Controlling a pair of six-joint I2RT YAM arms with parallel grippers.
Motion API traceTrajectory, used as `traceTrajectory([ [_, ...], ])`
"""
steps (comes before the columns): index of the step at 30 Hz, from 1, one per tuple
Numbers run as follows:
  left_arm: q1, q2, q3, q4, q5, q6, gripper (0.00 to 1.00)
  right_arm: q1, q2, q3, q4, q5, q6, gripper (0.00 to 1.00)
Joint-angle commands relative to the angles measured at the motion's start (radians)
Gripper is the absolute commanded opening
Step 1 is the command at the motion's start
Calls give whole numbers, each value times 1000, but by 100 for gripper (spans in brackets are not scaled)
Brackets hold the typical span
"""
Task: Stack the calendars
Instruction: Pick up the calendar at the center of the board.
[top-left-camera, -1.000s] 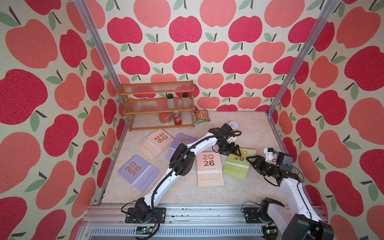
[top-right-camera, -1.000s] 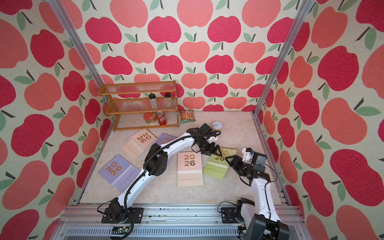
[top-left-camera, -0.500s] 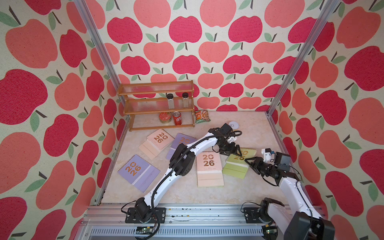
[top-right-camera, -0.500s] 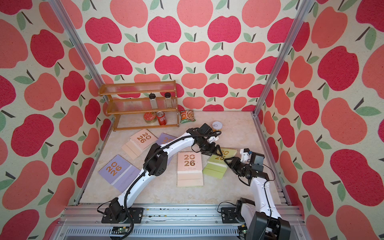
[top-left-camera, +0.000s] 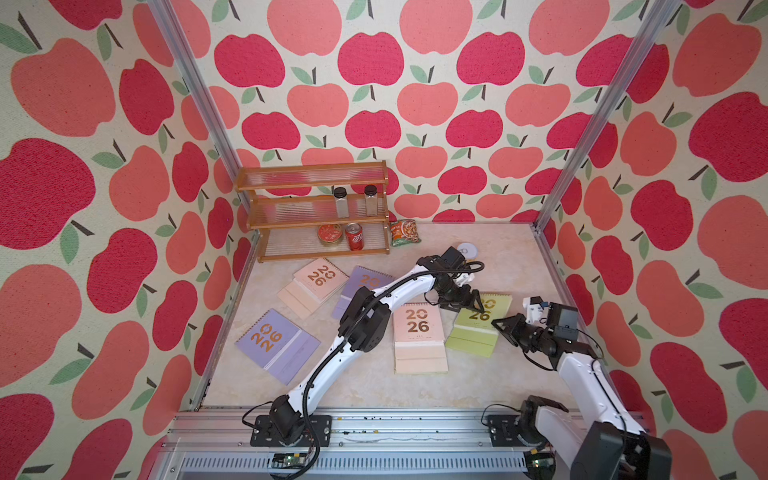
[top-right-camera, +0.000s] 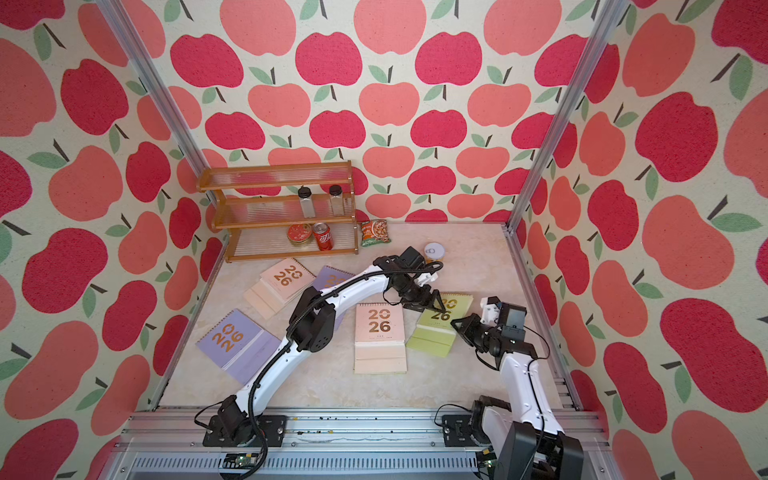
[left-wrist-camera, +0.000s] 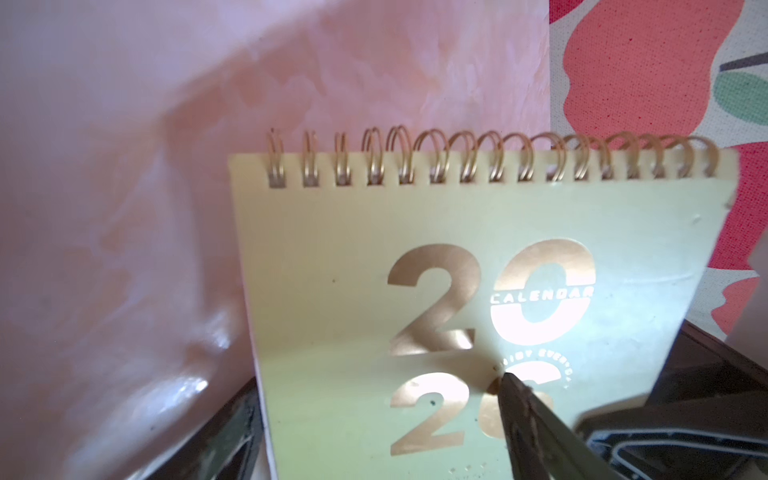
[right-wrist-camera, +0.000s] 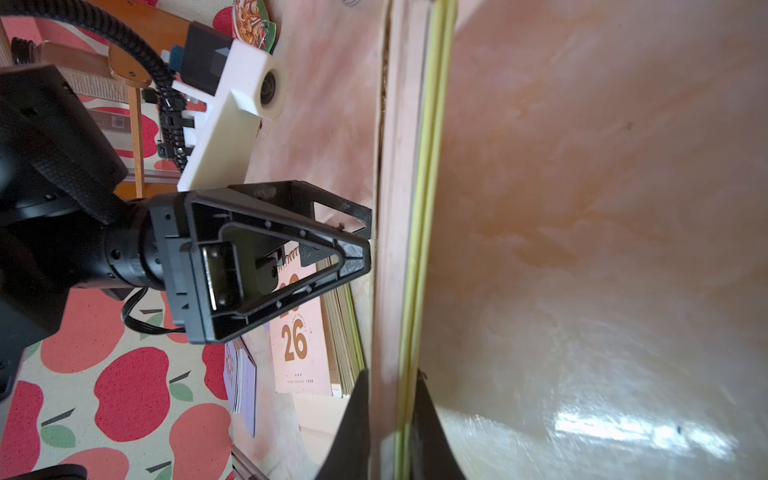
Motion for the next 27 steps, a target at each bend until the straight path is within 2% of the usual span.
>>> traceTrajectory([
  [1, 5, -51, 3, 27, -41, 26, 85, 6, -32, 95, -66, 71, -91, 0],
  [8, 45, -255, -154, 149, -185, 59, 87, -5, -15, 271, -115, 87, -161, 0],
  [11, 81, -364, -237, 182, -245, 83, 88, -5, 1, 309, -75, 17, -163, 0],
  [15, 159, -548, -445, 283, -281, 86, 89, 19, 51, 310, 75, -191, -107, 0],
  [21, 302, -820, -737, 369, -310, 103, 90, 173, 159, 332, 217, -337, -67, 0],
  [27, 395, -1051, -961, 382, -357, 131, 92, 352, 279, 309, 359, -327, 28, 0],
])
